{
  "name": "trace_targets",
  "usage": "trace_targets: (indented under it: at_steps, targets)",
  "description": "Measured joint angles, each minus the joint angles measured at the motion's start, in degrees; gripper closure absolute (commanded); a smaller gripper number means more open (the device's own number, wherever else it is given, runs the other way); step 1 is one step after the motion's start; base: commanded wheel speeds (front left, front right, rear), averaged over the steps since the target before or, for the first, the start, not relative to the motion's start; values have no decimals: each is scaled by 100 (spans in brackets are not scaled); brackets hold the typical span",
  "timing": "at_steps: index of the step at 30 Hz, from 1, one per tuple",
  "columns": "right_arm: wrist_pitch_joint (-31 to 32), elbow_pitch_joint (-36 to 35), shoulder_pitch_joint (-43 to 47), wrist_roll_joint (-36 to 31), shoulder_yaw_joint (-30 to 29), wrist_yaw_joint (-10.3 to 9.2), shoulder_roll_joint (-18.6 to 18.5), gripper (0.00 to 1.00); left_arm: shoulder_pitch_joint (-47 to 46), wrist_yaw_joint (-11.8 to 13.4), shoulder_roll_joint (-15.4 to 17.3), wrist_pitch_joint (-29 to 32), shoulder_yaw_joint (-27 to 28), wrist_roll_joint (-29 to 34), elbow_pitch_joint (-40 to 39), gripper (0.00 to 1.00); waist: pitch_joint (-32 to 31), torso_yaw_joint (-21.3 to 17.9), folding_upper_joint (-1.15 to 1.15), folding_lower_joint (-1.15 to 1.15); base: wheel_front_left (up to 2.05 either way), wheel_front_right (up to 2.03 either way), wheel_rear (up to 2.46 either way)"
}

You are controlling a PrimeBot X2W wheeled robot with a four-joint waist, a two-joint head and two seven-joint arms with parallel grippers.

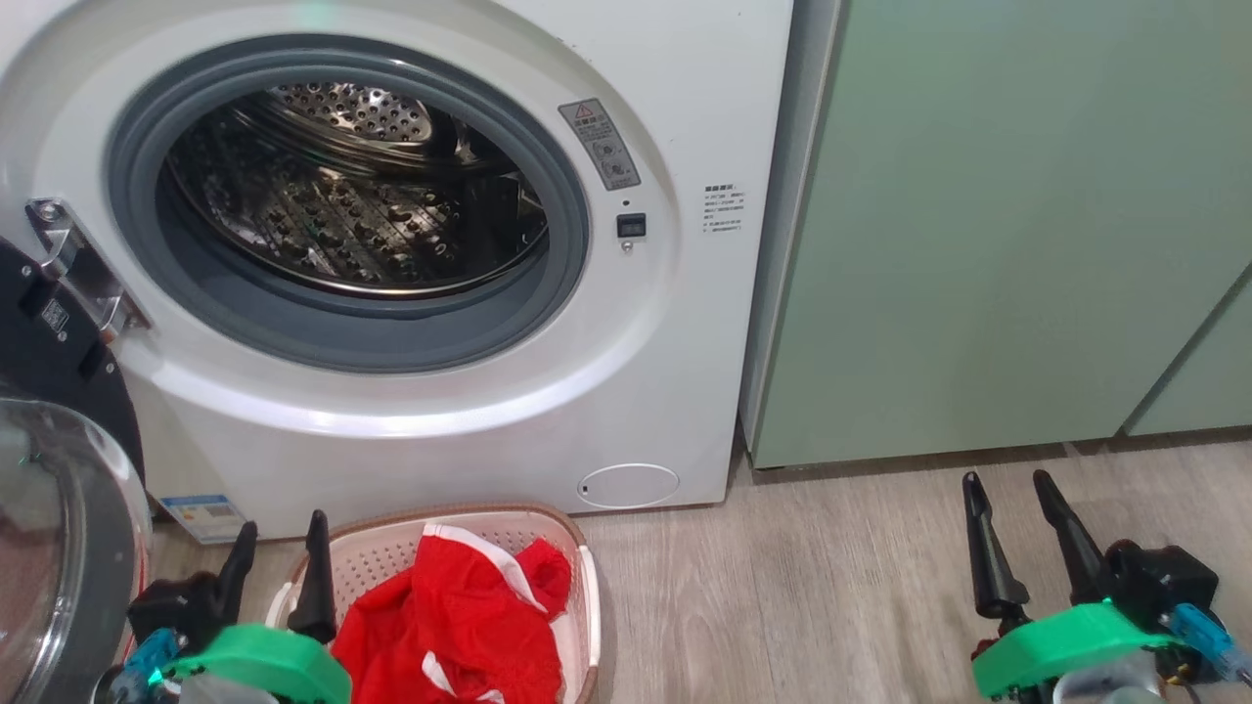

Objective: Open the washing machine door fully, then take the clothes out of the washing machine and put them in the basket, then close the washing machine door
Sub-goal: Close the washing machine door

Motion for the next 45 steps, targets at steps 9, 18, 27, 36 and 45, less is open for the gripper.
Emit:
trace_targets:
  at_steps: [9, 18, 27, 36, 45]
  targets:
    - [0, 1, 0, 0, -1, 0, 0, 0, -1, 0, 0, 0, -19, 0, 26, 0, 6, 1, 0, 0, 0, 0, 0]
    - [0, 5, 0, 0, -1, 0, 0, 0, -2, 0, 0, 0, -16, 0, 93, 0, 20, 5, 0, 0, -21, 20, 2]
    - [0, 14, -1, 0, -1, 0, 3, 0, -15, 0, 3, 0, -13, 7, 107, 0, 1, 5, 0, 0, -147, 139, 8]
    - [0, 15, 3, 0, -2, 0, 3, 0, -14, 0, 8, 0, -31, 15, 137, 0, 0, 28, 0, 0, -217, 209, 8]
    - [0, 15, 13, 1, 0, 0, 4, 0, -5, 0, 15, 0, -156, -1, 85, 0, 9, 48, 0, 0, -191, 178, 13]
